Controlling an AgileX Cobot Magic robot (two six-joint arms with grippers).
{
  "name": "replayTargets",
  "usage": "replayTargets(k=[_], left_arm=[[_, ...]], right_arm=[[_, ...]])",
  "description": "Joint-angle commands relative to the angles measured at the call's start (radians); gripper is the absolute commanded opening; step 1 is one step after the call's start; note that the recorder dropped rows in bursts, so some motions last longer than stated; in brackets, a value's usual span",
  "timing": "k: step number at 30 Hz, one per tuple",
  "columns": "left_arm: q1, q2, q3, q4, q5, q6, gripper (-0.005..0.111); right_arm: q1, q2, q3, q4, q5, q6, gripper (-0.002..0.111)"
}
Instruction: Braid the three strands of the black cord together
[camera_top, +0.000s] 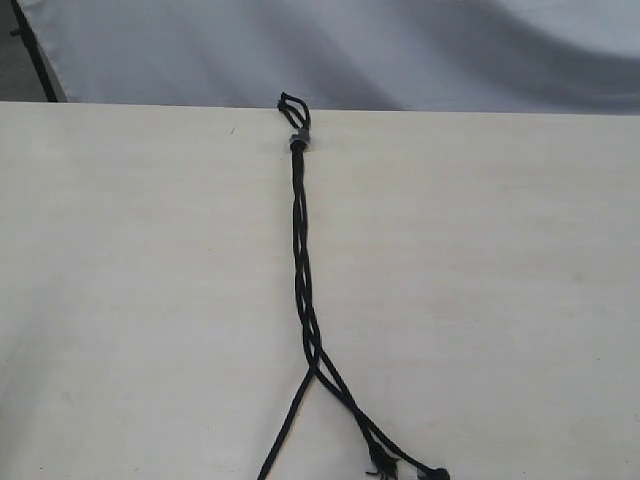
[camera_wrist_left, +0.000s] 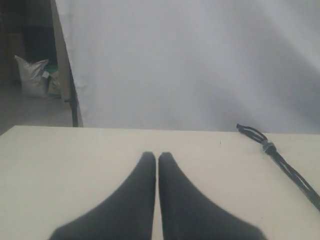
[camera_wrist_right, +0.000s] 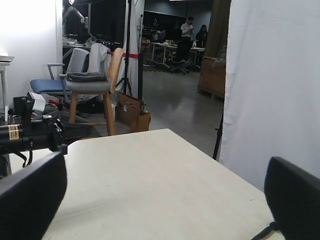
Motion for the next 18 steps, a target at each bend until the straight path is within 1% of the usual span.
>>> replayTargets(k=[1,3,18], left_arm=[[0.002,-0.007,0.002,-0.005,0.048,0.013,0.003],[0.002,-0.007,0.002,-0.005,0.067,0.013,0.003],[0.002,-0.007,0.002,-0.005,0.067,0.013,0.003]], right_arm=[[0.002,-0.011,-0.001,0.000,-0.005,0.005,0.100],[0.002,-0.011,-0.001,0.000,-0.005,0.005,0.100],[0.002,-0.011,-0.001,0.000,-0.005,0.005,0.100]])
